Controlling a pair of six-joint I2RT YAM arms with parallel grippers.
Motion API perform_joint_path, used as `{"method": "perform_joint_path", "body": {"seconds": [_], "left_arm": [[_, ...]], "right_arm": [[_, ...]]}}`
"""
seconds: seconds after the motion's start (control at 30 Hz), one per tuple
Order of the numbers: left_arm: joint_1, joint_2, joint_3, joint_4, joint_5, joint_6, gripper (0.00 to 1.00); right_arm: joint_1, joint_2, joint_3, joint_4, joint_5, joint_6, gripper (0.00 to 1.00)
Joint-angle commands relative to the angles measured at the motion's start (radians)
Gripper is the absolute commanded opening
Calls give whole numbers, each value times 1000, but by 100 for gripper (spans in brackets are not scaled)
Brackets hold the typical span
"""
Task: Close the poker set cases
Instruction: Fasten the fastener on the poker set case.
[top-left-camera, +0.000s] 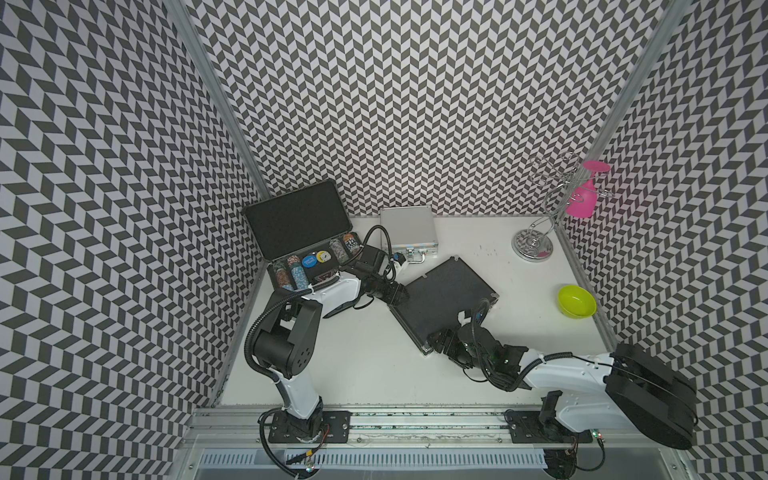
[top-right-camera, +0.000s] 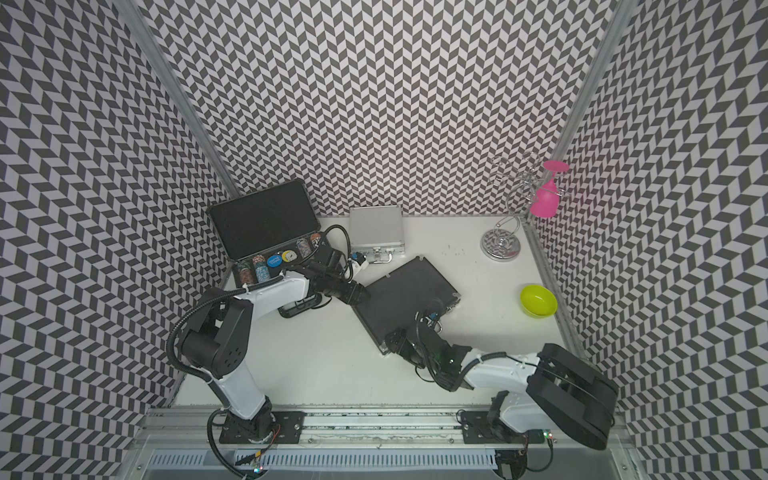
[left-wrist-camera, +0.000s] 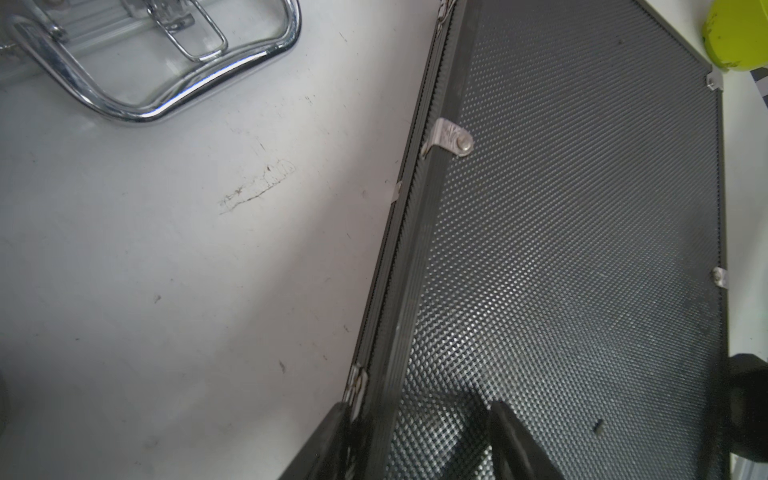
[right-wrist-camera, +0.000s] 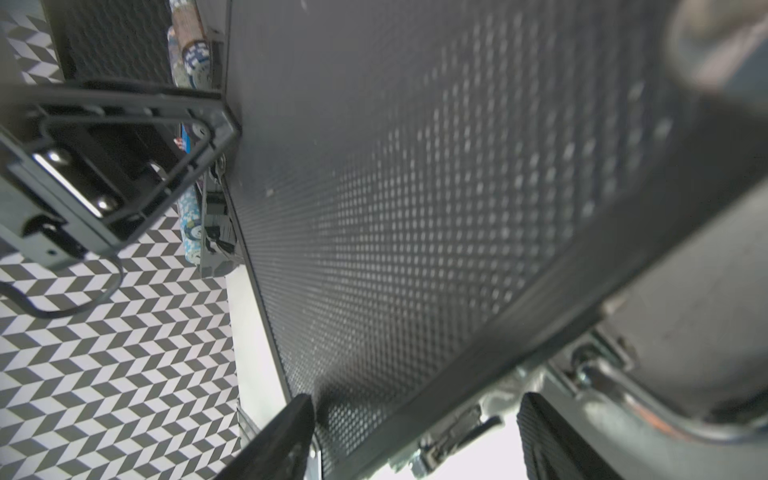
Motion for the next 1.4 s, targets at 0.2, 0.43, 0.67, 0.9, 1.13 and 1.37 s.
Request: {"method": "perform_joint_path", "body": {"seconds": [0.2, 0.43, 0.67, 0.9, 1.13, 1.37], "left_arm": [[-22, 23, 6, -70, 26, 7, 55], [-26, 22, 2, -71, 27, 9, 54], [-27, 23, -1, -67, 34, 9, 54], [-28, 19, -7, -67, 38, 9, 54], [-32, 23, -9, -65, 46, 8, 52], [-16, 18, 9, -58, 24, -4, 54]], "right_arm": [[40, 9, 12, 17, 31, 133, 78], [41, 28, 33, 17, 41, 142, 76], [40, 48, 16, 65, 40, 172, 72], [40, 53, 10, 73, 53, 186, 70], [39, 71, 11, 94, 67, 191, 68], [38, -38, 21, -52, 112, 150, 73]]}}
